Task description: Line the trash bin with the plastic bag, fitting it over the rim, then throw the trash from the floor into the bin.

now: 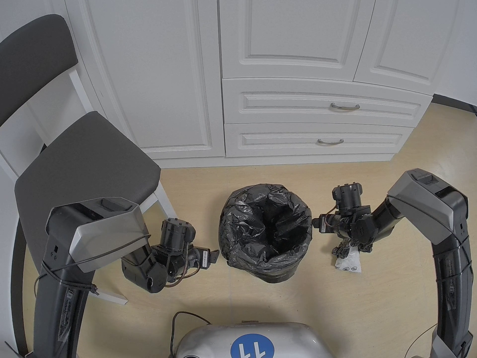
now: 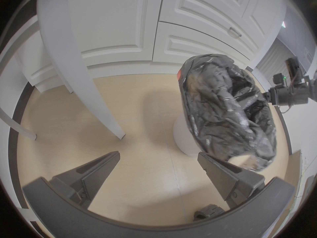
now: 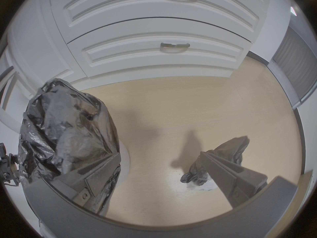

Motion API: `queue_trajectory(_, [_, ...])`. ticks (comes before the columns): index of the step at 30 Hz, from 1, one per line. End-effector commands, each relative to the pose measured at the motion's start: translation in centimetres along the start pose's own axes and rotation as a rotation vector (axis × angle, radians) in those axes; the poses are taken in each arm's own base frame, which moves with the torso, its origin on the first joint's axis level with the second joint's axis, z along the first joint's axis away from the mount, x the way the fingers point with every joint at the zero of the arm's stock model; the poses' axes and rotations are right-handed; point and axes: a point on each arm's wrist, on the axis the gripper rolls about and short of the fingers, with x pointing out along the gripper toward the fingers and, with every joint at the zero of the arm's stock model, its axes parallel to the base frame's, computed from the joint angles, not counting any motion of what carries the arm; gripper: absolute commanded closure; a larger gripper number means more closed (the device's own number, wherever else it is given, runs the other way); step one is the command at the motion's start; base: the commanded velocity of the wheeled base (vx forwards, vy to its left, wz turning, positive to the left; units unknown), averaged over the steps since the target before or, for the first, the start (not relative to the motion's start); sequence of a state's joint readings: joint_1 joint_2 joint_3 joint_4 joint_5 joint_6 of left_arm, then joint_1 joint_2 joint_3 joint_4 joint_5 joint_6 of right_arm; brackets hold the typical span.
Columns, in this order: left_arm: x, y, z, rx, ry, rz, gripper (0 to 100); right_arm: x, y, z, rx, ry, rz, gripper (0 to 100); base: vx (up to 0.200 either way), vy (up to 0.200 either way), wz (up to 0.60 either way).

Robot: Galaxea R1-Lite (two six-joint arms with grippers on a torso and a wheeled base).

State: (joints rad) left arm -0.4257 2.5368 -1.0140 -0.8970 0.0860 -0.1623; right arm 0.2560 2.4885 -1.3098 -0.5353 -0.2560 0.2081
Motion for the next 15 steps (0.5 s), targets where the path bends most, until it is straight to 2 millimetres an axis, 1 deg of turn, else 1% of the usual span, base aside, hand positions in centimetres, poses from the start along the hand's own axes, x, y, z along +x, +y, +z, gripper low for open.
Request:
queue_trajectory(1, [-4.9,-1.1,1.2,0.023,-0.067,-0.046,0,-2.5,-3.3,2.1,-0.038,-0.021,0.012,0,0.000,0.000,0.00])
queue_trajectory(2, [-5.8,-1.3,2.0,0.020,-0.082,-0.087,0,-2.5,-4.4,1.9,-0.057,-0.009,0.007,0,0.000,0.000,0.00])
queue_trajectory(3, [-6.2,-1.3,2.3,0.020,-0.090,-0.111,0,-2.5,-4.9,1.7,-0.070,-0.001,-0.002,0,0.000,0.000,0.00])
queue_trajectory(6, [-7.6,-1.8,2.7,0.034,-0.106,-0.140,0,-2.6,-5.5,1.6,-0.094,-0.016,-0.009,0,0.000,0.000,0.00])
queue_trajectory(7, [-8.7,-2.3,2.9,0.041,-0.123,-0.163,0,-2.7,-5.6,1.7,-0.094,-0.038,-0.009,0,0.000,0.000,0.00])
queue_trajectory(8, [-9.6,-2.7,3.0,0.045,-0.141,-0.179,0,-2.9,-5.5,2.0,-0.090,-0.070,-0.005,0,0.000,0.000,0.00])
queue_trajectory(10, [-10.9,-3.1,2.8,0.058,-0.176,-0.201,0,-3.8,-5.2,2.8,-0.084,-0.135,0.009,0,0.000,0.000,0.00])
queue_trajectory(12, [-11.5,-3.5,3.1,0.073,-0.227,-0.216,0,-5.0,-4.6,3.5,-0.082,-0.181,0.028,0,0.000,0.000,0.00])
queue_trajectory(13, [-11.5,-3.5,3.1,0.073,-0.227,-0.216,0,-5.0,-4.6,3.5,-0.082,-0.181,0.028,0,0.000,0.000,0.00])
queue_trajectory(14, [-12.0,-3.4,3.6,0.098,-0.264,-0.215,0,-6.5,-3.6,3.7,-0.093,-0.201,0.058,0,0.000,0.000,0.00])
queue_trajectory(15, [-12.3,-3.3,3.8,0.113,-0.272,-0.213,0,-7.5,-2.8,3.5,-0.102,-0.204,0.079,0,0.000,0.000,0.00])
